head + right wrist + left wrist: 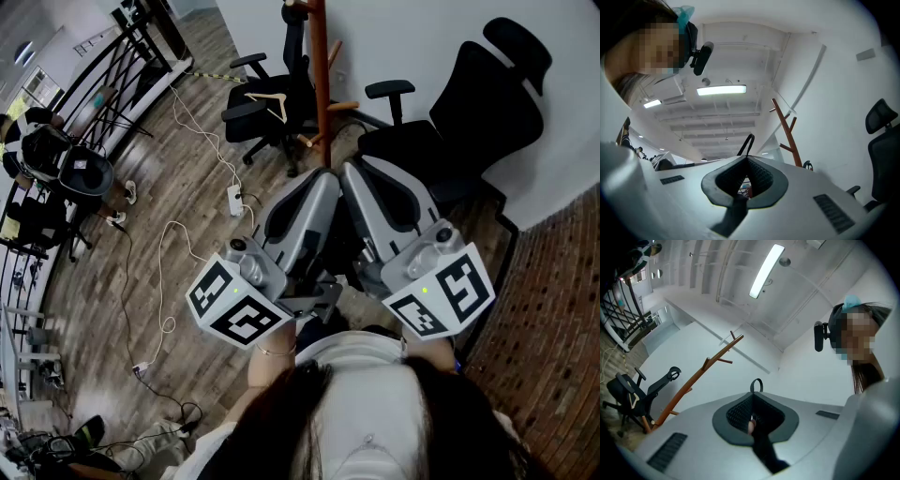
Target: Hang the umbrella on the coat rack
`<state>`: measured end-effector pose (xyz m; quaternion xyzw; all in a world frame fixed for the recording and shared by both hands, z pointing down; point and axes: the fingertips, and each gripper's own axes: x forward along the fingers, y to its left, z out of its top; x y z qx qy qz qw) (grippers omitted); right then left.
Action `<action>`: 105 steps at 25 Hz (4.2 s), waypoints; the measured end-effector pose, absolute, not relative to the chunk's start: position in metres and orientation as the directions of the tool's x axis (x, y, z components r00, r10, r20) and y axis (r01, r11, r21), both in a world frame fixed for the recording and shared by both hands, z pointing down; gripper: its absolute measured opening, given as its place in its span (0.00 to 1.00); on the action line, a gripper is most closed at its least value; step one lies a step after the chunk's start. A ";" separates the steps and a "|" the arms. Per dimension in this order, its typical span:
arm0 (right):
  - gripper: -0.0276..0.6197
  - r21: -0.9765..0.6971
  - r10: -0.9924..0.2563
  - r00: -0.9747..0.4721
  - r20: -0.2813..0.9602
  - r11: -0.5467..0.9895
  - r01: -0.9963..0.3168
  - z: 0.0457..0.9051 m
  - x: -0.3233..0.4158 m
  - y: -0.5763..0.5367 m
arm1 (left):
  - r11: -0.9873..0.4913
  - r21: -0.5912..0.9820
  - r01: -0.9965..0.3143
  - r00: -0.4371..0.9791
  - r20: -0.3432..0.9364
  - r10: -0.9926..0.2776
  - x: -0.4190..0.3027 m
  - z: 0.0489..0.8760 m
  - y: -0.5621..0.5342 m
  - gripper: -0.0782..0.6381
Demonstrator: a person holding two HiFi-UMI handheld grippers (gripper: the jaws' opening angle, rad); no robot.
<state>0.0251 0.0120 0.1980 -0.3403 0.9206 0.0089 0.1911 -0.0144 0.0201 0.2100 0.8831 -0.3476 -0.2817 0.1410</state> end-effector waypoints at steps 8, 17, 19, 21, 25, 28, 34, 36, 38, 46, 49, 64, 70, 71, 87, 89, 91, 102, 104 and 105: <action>0.10 -0.123 -0.635 -0.685 -0.358 0.759 -0.639 0.204 0.016 0.008 | -0.723 0.457 -0.519 0.607 -0.398 -0.687 -0.024 0.216 0.015 0.13; 0.10 -0.128 -0.657 -0.656 -0.373 0.736 -0.664 0.212 0.016 0.005 | -0.737 0.458 -0.497 0.619 -0.409 -0.671 -0.026 0.225 0.011 0.13; 0.10 -0.128 -0.663 -0.650 -0.372 0.730 -0.671 0.210 0.007 0.002 | -0.741 0.456 -0.493 0.623 -0.409 -0.667 -0.035 0.222 0.008 0.13; 0.10 -0.126 -0.669 -0.644 -0.371 0.724 -0.678 0.203 -0.012 -0.004 | -0.745 0.453 -0.490 0.626 -0.412 -0.662 -0.053 0.216 0.003 0.13; 0.10 -0.123 -0.679 -0.630 -0.376 0.711 -0.692 0.198 -0.024 -0.007 | -0.753 0.448 -0.483 0.631 -0.419 -0.653 -0.066 0.211 -0.002 0.13; 0.10 -0.119 -0.683 -0.622 -0.383 0.705 -0.699 0.198 -0.023 -0.008 | -0.759 0.447 -0.474 0.635 -0.424 -0.646 -0.066 0.211 -0.003 0.13; 0.10 -0.116 -0.684 -0.616 -0.391 0.701 -0.704 0.194 -0.022 -0.019 | -0.764 0.450 -0.463 0.634 -0.433 -0.640 -0.065 0.207 -0.015 0.13; 0.10 -0.116 -0.682 -0.616 -0.394 0.702 -0.703 0.192 -0.020 -0.024 | -0.765 0.447 -0.464 0.633 -0.437 -0.639 -0.064 0.206 -0.019 0.13; 0.10 -0.112 -0.679 -0.619 -0.395 0.704 -0.701 0.191 -0.020 -0.029 | -0.764 0.447 -0.465 0.630 -0.440 -0.640 -0.063 0.205 -0.024 0.13; 0.10 -0.108 -0.650 -0.641 -0.409 0.732 -0.673 0.188 -0.019 -0.054 | -0.756 0.447 -0.479 0.609 -0.451 -0.653 -0.065 0.202 -0.050 0.13; 0.10 -0.108 -0.642 -0.648 -0.409 0.740 -0.664 0.186 -0.020 -0.066 | -0.751 0.444 -0.489 0.602 -0.451 -0.659 -0.065 0.201 -0.061 0.13; 0.10 -0.101 -0.598 -0.676 -0.430 0.777 -0.622 0.177 -0.029 -0.124 | -0.743 0.433 -0.511 0.583 -0.461 -0.670 -0.071 0.192 -0.117 0.13; 0.10 -0.105 -0.585 -0.686 -0.434 0.789 -0.606 0.175 -0.026 -0.144 | -0.735 0.434 -0.521 0.572 -0.462 -0.678 -0.070 0.190 -0.136 0.13; 0.10 -0.106 -0.582 -0.688 -0.434 0.791 -0.603 0.175 -0.026 -0.146 | -0.732 0.436 -0.523 0.568 -0.462 -0.681 -0.070 0.189 -0.138 0.13; 0.10 -0.114 -0.539 -0.710 -0.454 0.825 -0.553 0.162 -0.025 -0.180 | -0.692 0.448 -0.567 0.507 -0.473 -0.721 -0.074 0.178 -0.172 0.13; 0.10 -0.112 -0.534 -0.710 -0.459 0.827 -0.551 0.160 -0.025 -0.182 | -0.691 0.444 -0.571 0.502 -0.476 -0.722 -0.076 0.175 -0.175 0.13; 0.10 -0.110 -0.531 -0.710 -0.463 0.829 -0.549 0.158 -0.027 -0.185 | -0.688 0.442 -0.575 0.497 -0.480 -0.723 -0.078 0.173 -0.177 0.13; 0.10 -0.114 -0.530 -0.707 -0.468 0.829 -0.547 0.152 -0.031 -0.208 | -0.679 0.444 -0.584 0.486 -0.479 -0.731 -0.084 0.167 -0.200 0.13; 0.10 -0.114 -0.531 -0.706 -0.468 0.829 -0.548 0.152 -0.031 -0.214 | -0.679 0.445 -0.585 0.486 -0.478 -0.732 -0.084 0.167 -0.206 0.13; 0.10 -0.114 -0.532 -0.706 -0.468 0.828 -0.548 0.151 -0.032 -0.217 | -0.678 0.445 -0.584 0.486 -0.478 -0.732 -0.085 0.166 -0.209 0.13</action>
